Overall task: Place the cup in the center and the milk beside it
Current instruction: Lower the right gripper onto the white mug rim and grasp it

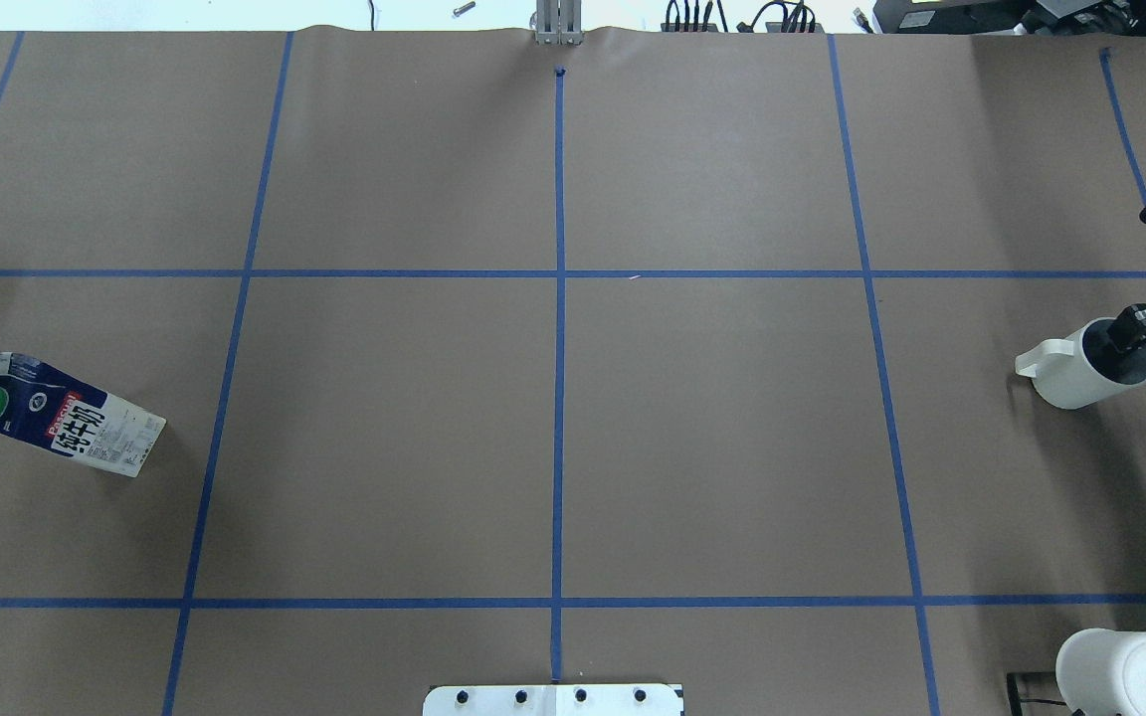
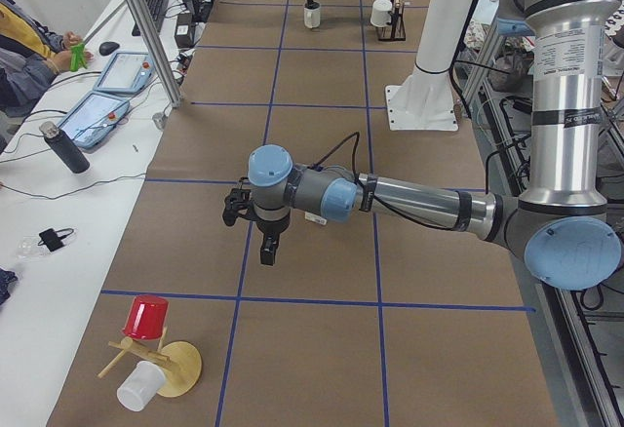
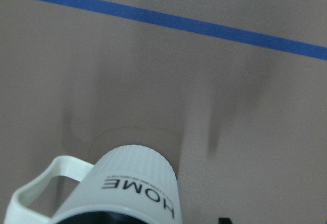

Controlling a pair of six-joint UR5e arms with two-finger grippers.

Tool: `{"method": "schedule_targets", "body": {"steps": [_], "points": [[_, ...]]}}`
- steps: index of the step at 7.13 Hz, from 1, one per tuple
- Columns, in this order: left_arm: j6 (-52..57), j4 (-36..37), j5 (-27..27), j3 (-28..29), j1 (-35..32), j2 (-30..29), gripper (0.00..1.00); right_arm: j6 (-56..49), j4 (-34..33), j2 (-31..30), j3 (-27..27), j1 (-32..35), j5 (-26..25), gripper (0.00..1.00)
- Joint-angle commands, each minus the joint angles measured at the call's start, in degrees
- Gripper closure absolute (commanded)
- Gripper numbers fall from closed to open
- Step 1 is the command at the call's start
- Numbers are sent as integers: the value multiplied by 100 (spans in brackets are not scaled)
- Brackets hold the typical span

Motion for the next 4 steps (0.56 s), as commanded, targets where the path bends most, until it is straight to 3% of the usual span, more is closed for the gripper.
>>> {"method": "schedule_targets", "body": {"steps": [1, 4], "points": [[-1, 0, 0, -3, 0, 0, 2, 98, 18, -20, 254, -22, -20, 100], [-10, 0, 0, -30, 0, -17, 2, 107, -8, 171, 1027, -144, -188, 100]]}}
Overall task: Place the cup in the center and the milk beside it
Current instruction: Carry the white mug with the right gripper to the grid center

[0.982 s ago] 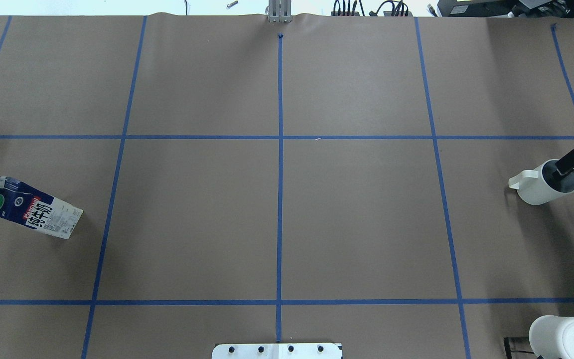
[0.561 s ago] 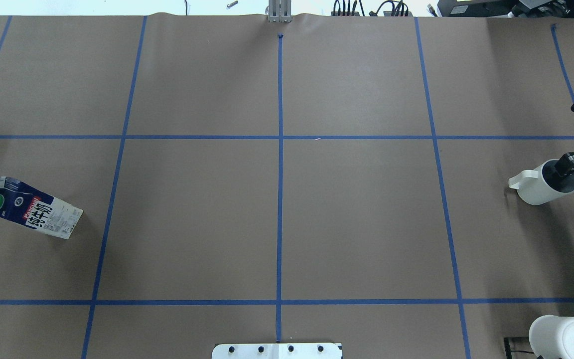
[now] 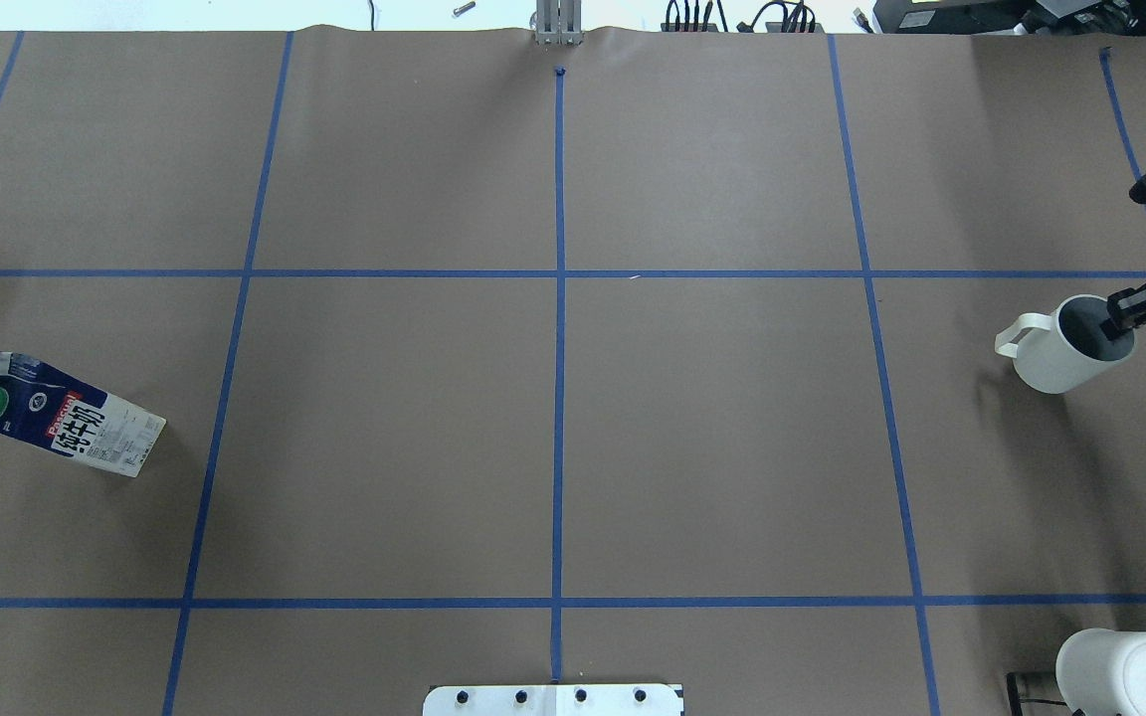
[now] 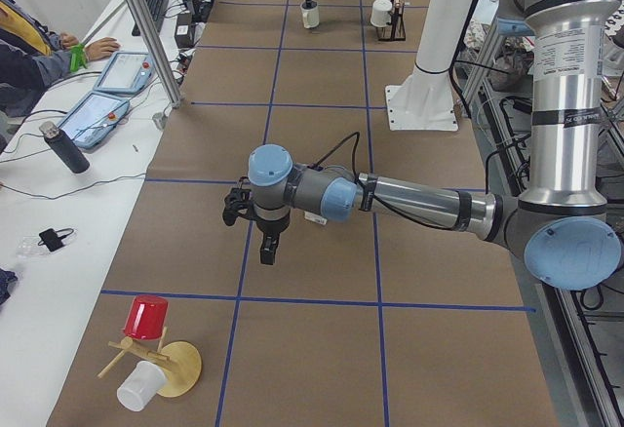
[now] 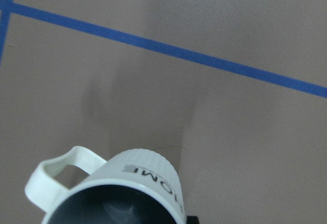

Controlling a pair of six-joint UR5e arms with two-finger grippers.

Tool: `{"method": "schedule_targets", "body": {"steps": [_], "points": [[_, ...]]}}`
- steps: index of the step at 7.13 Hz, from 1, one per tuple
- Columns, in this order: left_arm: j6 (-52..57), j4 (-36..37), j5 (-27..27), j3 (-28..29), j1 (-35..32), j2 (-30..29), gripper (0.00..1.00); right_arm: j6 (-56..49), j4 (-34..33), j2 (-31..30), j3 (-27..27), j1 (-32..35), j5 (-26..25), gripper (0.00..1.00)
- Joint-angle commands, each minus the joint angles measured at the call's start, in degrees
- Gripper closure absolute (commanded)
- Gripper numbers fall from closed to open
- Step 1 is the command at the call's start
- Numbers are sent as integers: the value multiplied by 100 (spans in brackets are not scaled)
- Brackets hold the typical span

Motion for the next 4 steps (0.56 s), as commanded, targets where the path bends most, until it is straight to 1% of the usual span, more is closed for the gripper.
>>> {"method": "schedule_targets", "body": {"steps": [1, 2, 3, 4], "points": [[-1, 0, -26, -10, 0, -17, 2, 153, -41, 640, 333, -353, -4, 100], [-1, 0, -26, -19, 0, -18, 2, 816, -85, 1359, 307, -791, -74, 100], [-1, 0, -26, -10, 0, -35, 2, 1588, -85, 2018, 237, -1396, -458, 100], [-1, 0, -26, -10, 0, -44, 2, 1744, -111, 2590, 36, -1689, -836, 100]]}}
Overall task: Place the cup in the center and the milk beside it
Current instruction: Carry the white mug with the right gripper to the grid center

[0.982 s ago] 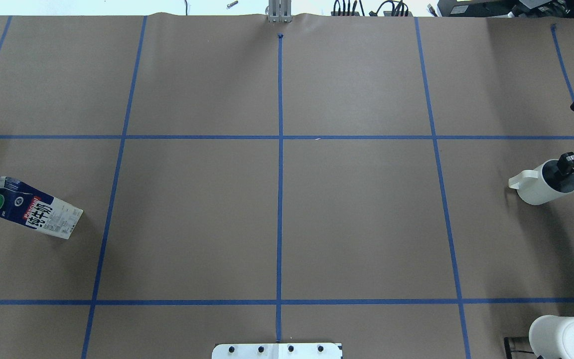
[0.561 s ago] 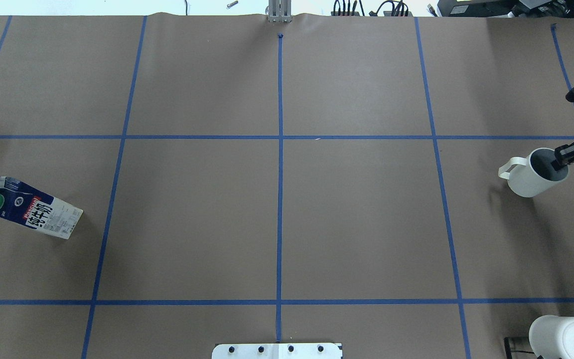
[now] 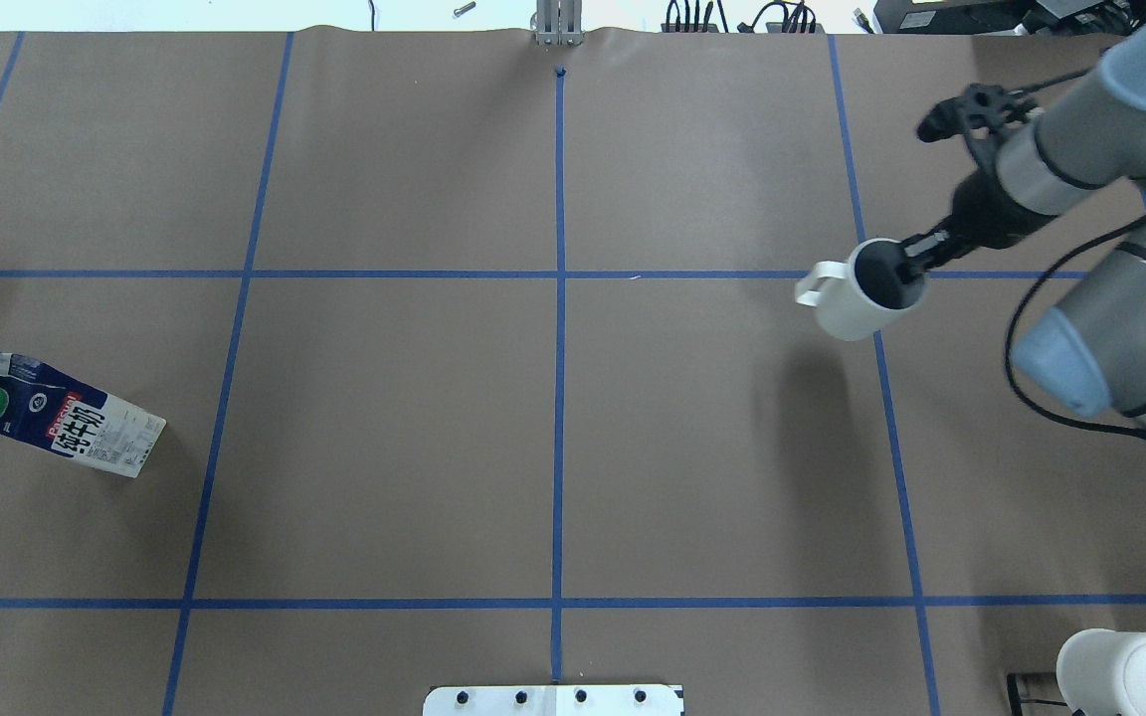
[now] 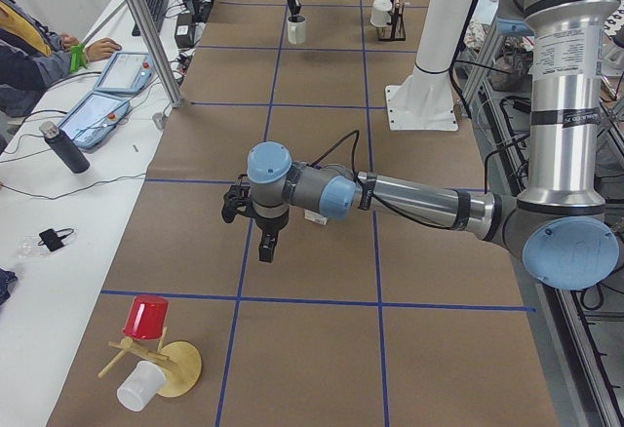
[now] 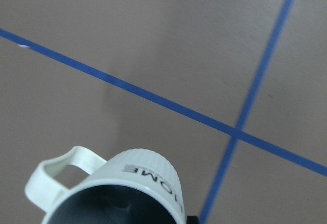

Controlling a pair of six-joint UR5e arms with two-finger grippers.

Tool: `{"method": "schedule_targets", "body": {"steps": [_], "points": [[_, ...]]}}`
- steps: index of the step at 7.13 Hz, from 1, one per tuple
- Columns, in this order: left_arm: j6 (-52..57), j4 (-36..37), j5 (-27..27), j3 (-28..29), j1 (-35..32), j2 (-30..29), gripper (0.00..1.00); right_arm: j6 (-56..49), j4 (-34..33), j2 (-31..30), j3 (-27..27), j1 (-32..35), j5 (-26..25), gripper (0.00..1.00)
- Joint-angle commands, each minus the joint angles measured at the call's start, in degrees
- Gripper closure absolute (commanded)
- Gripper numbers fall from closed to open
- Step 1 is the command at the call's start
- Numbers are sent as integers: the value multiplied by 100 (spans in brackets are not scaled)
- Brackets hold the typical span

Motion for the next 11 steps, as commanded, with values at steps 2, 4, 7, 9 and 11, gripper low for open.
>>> {"method": "schedule_targets", "body": {"steps": [2, 4, 7, 9, 11], "points": [[0, -9, -1, -6, 0, -21, 2, 699, -44, 1878, -1092, -908, -524, 100], [0, -131, 16, 2, 0, -12, 2, 543, 0, 2690, -1886, -1076, -542, 100], [-9, -140, 25, 11, 0, -12, 2, 287, -26, 2825, -2073, -1260, -691, 100], [-9, -140, 25, -6, 0, -12, 2, 305, 0, 2877, -2248, -1314, -744, 100], [-166, -140, 25, -103, 0, 14, 2, 305, 9, 3156, -2624, -1314, -744, 100]]}}
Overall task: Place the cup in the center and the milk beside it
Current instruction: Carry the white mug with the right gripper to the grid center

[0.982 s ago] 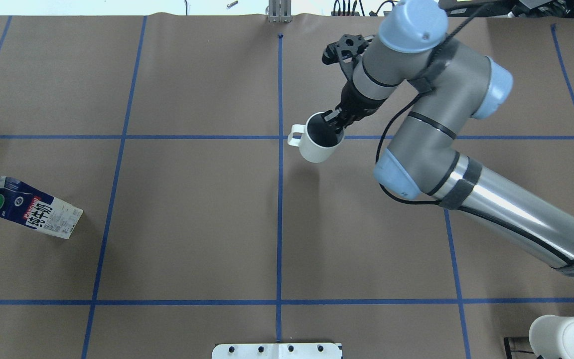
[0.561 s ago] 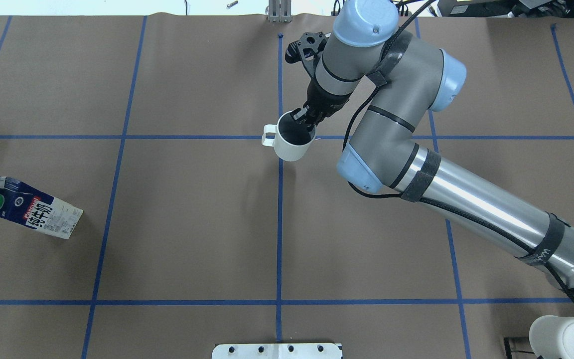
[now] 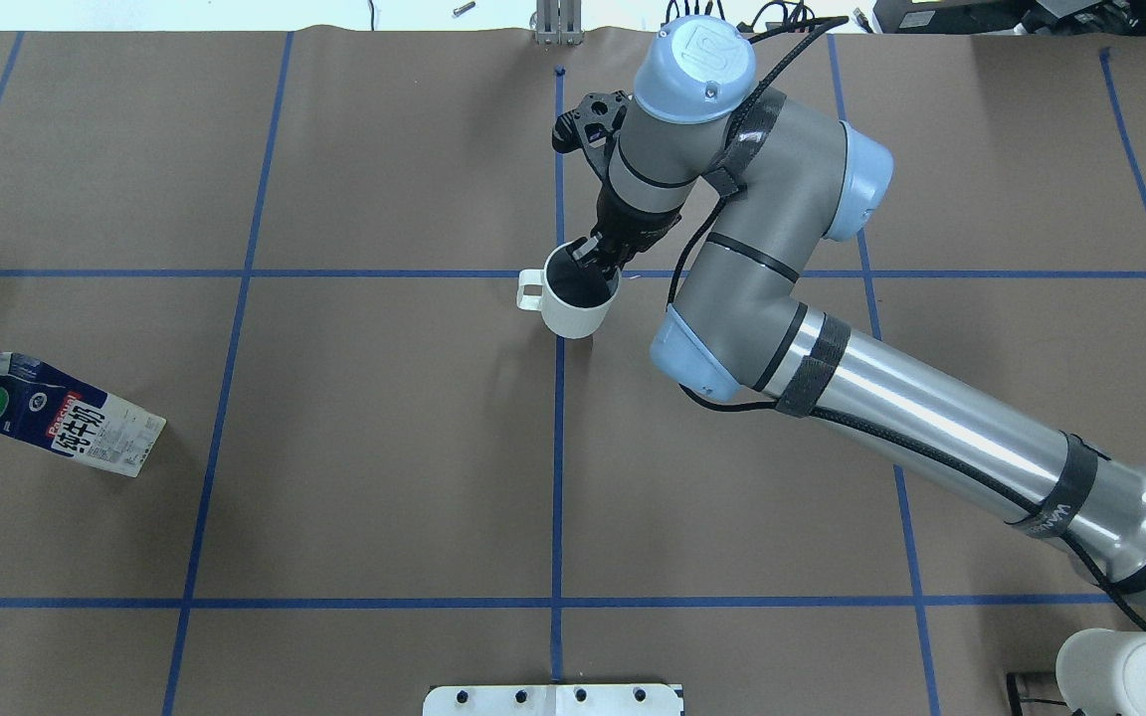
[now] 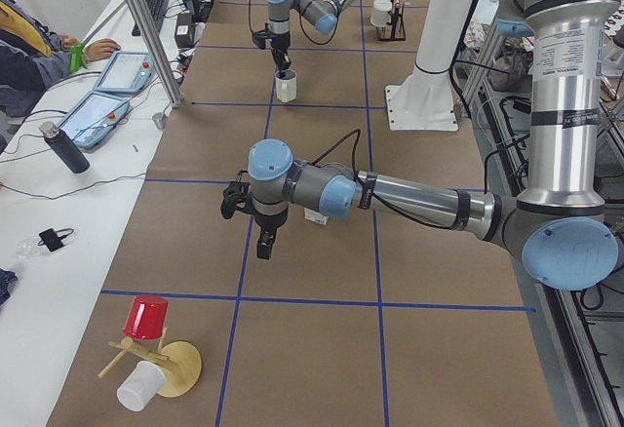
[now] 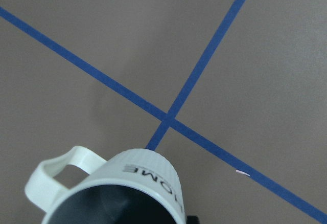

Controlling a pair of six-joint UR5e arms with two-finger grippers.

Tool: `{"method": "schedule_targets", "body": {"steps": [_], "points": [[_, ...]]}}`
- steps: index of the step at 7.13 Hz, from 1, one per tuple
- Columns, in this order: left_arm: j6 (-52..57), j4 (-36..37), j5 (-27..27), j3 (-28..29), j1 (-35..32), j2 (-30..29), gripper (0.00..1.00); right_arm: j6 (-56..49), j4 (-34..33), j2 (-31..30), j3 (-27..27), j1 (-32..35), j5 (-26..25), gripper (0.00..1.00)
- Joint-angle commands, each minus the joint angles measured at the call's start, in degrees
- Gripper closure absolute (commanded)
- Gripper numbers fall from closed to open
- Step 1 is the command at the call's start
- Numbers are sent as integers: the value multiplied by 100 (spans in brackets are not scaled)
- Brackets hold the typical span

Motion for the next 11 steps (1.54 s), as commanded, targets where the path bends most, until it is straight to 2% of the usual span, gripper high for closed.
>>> {"method": "schedule_targets", "body": {"steps": [1, 5, 6, 7, 8, 10, 11], "points": [[-90, 0, 0, -35, 0, 8, 2, -11, 9, 305, -427, -6, -4, 100], [-90, 0, 0, -70, 0, 8, 2, -64, 18, 323, -569, -32, -92, 100], [-90, 0, 0, -79, 0, 17, 2, -56, 9, 332, -595, -67, -127, 73], [-98, 0, 0, -123, 0, 43, 2, -38, 18, 350, -639, -76, -162, 55], [-99, 18, 0, -175, 0, 43, 2, -3, 26, 367, -639, -76, -162, 1], [-517, 18, -9, -246, 0, 26, 2, -3, 18, 490, -569, 37, -118, 0], [-912, 26, -17, -438, 17, 26, 2, -11, -34, 456, -395, 334, 38, 0]]}}
